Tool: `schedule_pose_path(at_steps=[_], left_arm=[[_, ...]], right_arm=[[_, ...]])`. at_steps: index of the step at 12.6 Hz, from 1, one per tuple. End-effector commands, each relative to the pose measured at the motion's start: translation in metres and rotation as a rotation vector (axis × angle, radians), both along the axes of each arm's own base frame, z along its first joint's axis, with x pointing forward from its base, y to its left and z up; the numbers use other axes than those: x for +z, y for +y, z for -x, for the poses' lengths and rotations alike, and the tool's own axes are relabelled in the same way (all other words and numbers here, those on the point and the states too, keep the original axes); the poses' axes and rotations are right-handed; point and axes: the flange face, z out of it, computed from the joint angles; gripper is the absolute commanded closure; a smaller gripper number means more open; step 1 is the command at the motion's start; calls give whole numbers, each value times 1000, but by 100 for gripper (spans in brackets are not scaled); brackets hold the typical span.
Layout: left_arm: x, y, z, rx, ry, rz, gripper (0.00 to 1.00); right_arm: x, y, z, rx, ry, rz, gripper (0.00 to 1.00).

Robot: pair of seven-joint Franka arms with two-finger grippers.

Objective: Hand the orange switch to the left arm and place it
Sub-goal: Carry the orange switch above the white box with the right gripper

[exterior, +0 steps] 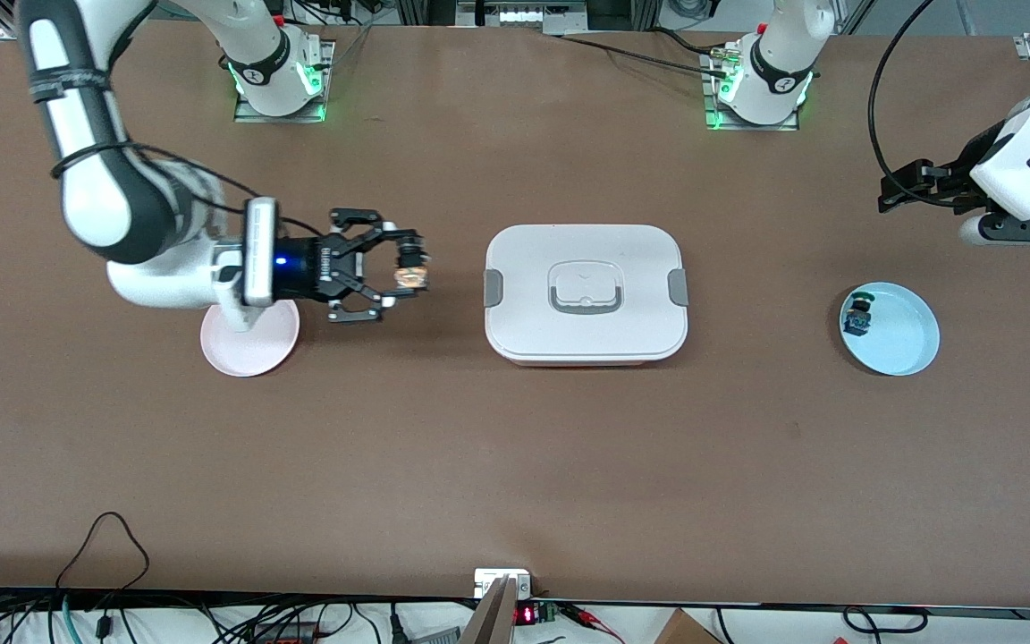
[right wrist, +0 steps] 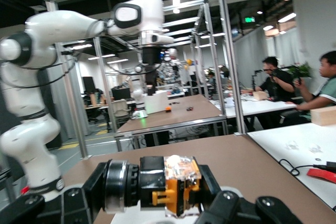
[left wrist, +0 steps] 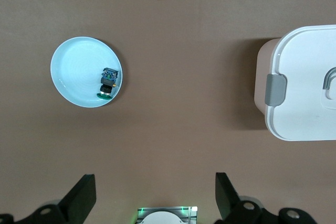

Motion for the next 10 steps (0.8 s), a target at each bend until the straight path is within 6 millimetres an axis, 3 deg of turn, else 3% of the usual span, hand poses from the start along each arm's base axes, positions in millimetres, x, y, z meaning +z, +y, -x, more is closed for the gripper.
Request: schedule_pose_path(at_steps=[1,2,5,7,10], left_arm=[[6,0,-2,-15,7,25,0],[5,-2,-1,-17,13,31,0],[-5,-15,6,-4,115,191,0],[-27,-34,15,-26,291,311,0],[-58,-64,7,-34,439,558,0]], right_arm=[[29,68,11,-52,34,25,100],[32,97,23,-65,33,41,100],[39,159,61,-103,65,55,100],[44,181,77,-110,62,67,100],[47,195,90,-130,101,41,100]])
